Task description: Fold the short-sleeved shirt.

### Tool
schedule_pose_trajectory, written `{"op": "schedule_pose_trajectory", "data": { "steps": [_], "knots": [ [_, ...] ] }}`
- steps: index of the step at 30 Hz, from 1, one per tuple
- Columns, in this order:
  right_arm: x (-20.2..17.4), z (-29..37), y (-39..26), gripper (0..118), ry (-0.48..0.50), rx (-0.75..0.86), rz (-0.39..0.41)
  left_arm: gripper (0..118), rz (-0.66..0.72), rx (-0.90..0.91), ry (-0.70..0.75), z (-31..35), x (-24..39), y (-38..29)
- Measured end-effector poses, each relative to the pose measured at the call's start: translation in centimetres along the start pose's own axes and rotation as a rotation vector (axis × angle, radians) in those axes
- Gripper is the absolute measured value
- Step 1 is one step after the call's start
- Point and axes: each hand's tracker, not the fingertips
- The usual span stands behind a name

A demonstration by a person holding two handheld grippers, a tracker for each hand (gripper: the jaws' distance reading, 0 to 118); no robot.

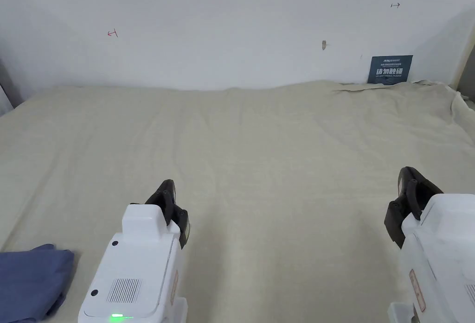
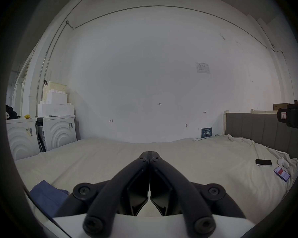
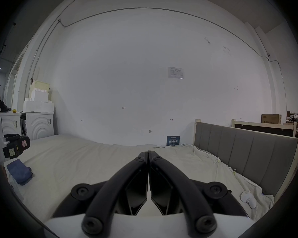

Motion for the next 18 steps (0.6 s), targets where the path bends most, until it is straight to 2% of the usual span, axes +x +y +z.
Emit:
{"op": "schedule_pose_trajectory", "data": {
  "steps": [18],
  "knots": [
    [-0.39, 0.20, 0.12, 0, 0.007, -0.001, 0.014, 0, 0.007, -0.004, -0.002, -0.34, 0.18, 0.11]
  ]
}}
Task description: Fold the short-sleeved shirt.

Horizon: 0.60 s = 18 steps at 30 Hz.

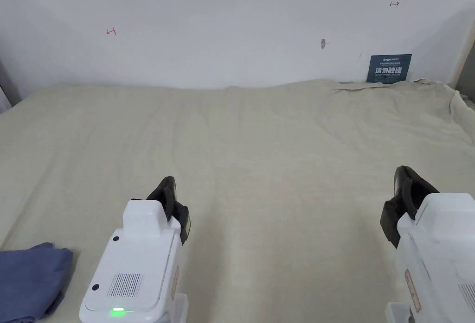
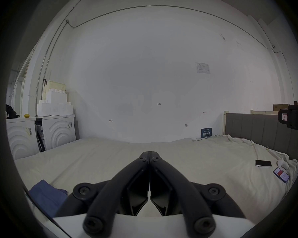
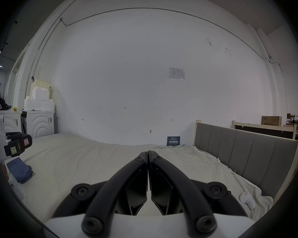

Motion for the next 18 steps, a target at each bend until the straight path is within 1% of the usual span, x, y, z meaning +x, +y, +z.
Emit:
{"op": "schedule_pose_trajectory", "data": {
  "steps": [18],
  "knots": [
    [-0.18, 0.01, 0.28, 0, 0.006, 0.002, 0.007, 0, 0.016, 0.000, 0.013, 0.00, -0.56, 0.02]
  ]
}}
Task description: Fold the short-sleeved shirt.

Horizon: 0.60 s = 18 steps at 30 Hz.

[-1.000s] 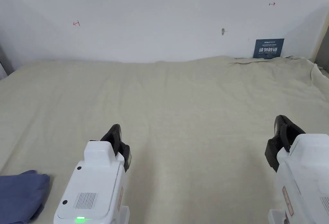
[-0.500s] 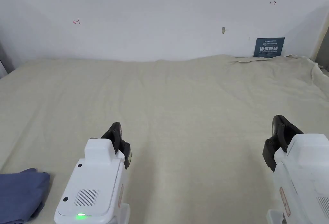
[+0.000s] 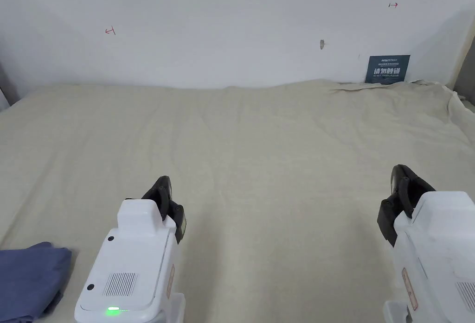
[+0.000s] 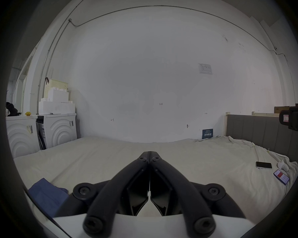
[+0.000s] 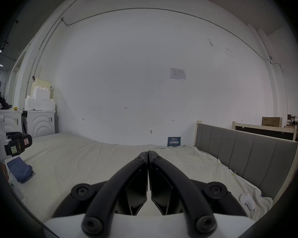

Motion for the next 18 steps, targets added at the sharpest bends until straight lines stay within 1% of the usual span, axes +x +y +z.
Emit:
{"op": "schedule_pose_trajectory", "data": {
  "steps": [14, 15, 16, 17, 18],
  "knots": [
    [-0.15, 0.03, 0.04, 0, 0.000, 0.004, 0.007, 1, 0.003, 0.007, 0.008, -0.01, -0.26, 0.01],
    [-0.15, 0.06, 0.04, 2, -0.004, 0.004, 0.009, 6, 0.005, 0.008, 0.011, -0.01, -0.26, -0.02],
    [-0.13, 0.09, 0.04, 10, -0.006, 0.005, 0.009, 14, 0.007, 0.008, 0.009, -0.01, -0.31, -0.03],
    [-0.07, 0.10, 0.04, 10, -0.005, 0.002, 0.008, 17, 0.010, 0.008, 0.010, -0.02, -0.37, -0.04],
    [-0.01, 0.10, 0.03, 15, -0.001, -0.003, 0.003, 22, 0.012, 0.005, 0.011, -0.07, -0.46, -0.06]
  ]
}}
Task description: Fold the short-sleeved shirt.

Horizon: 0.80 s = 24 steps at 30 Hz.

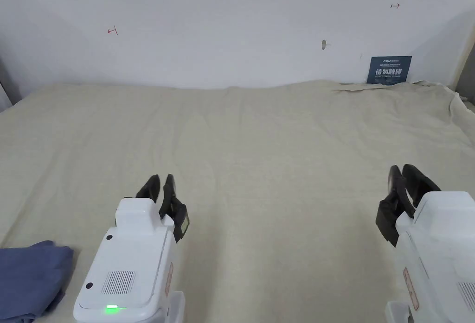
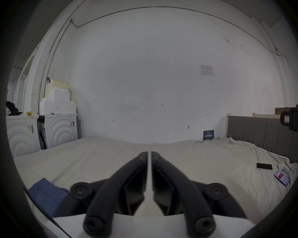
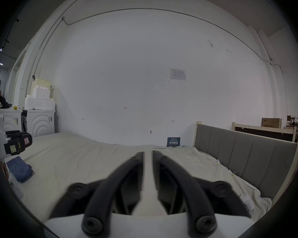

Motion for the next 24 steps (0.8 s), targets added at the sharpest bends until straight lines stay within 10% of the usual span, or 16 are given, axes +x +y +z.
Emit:
{"op": "schedule_pose_trajectory", "data": {
  "steps": [6, 24],
  "knots": [
    [0.27, 0.05, -0.06, 102, 0.003, 0.000, -0.014, 117, 0.027, -0.009, -0.005, -0.13, -0.63, -0.08],
    [0.16, 0.23, 0.29, 116, 0.002, 0.010, -0.029, 118, 0.035, 0.011, 0.016, -0.22, -0.81, 0.30]
  ]
}}
